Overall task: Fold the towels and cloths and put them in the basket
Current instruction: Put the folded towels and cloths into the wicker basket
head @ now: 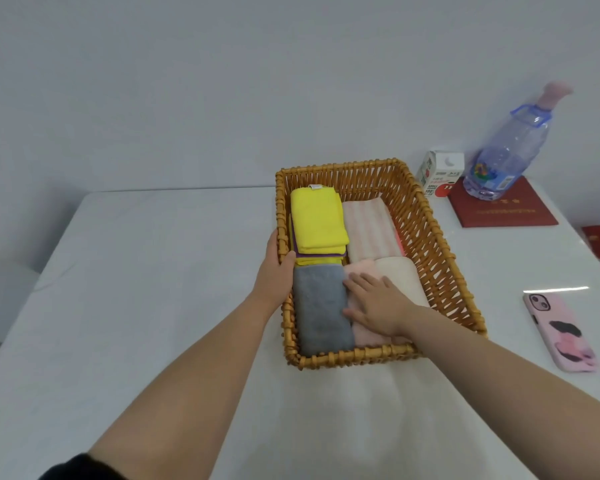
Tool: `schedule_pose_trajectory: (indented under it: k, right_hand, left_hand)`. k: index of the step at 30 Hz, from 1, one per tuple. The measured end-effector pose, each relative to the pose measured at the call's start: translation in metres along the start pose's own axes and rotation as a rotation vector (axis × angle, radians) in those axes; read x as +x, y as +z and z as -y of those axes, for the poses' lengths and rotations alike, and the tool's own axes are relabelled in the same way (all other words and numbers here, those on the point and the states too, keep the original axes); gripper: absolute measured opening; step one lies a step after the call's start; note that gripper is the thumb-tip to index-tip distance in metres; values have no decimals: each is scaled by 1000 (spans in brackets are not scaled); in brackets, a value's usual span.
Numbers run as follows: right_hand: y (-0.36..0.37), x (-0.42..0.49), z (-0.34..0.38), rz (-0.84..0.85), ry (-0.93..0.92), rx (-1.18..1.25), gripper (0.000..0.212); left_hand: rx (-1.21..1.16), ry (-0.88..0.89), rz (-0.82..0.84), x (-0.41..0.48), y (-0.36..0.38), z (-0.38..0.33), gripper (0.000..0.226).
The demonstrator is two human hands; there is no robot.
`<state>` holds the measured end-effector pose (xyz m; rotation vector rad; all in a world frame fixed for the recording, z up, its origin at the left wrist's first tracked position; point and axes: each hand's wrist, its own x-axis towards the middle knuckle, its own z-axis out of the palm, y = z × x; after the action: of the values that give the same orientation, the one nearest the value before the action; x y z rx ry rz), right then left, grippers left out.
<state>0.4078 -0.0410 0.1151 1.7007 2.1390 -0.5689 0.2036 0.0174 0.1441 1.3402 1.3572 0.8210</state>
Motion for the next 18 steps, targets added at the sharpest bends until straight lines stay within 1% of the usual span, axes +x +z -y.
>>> schedule_pose_trajectory:
  k: [2, 3, 4, 6, 8, 10, 12, 13, 14, 16, 17, 18]
  right_hand:
    - [3, -7, -9, 123, 18, -132, 70]
    - [4, -9, -10, 140, 17, -120, 68]
    - [2, -10, -9, 92, 14, -55, 64]
    - [-6, -10, -8, -122, 38, 78, 50]
    - [-15, -9, -9, -304, 127, 30, 45]
    - [-24, -12, -19, -426, 280, -24, 49]
    - [-33, -18, -32, -504, 474, 5, 61]
    - [-37, -20, -40, -515, 571, 42, 68]
    - [-39, -22, -48, -506, 653, 103, 72]
    - [-41, -23, -61, -461, 748, 262, 75]
    - [-41, -23, -65, -442, 765, 352, 72]
    - [-41, -24, -68, -434, 770, 419, 62]
  left_hand:
    - [29, -15, -7, 0, 0, 0, 53]
    - [52, -30, -10, 0, 1, 0, 53]
    - [82, -51, -14, 0, 1, 0, 54]
    - [168, -78, -31, 0, 2, -1, 55]
    - [266, -97, -48, 1, 3, -2, 55]
    - [318, -117, -67, 0, 4, -7, 55]
    - [325, -152, -63, -3, 3, -11, 60]
    - [344, -166, -60, -3, 2, -12, 62]
    - [381, -175, -57, -3, 1, -13, 58]
    - [440, -187, -53, 0, -1, -15, 46]
    - [440, -192, -58, 1, -1, -16, 42]
    - [432, -197, -73, 1, 0, -16, 37]
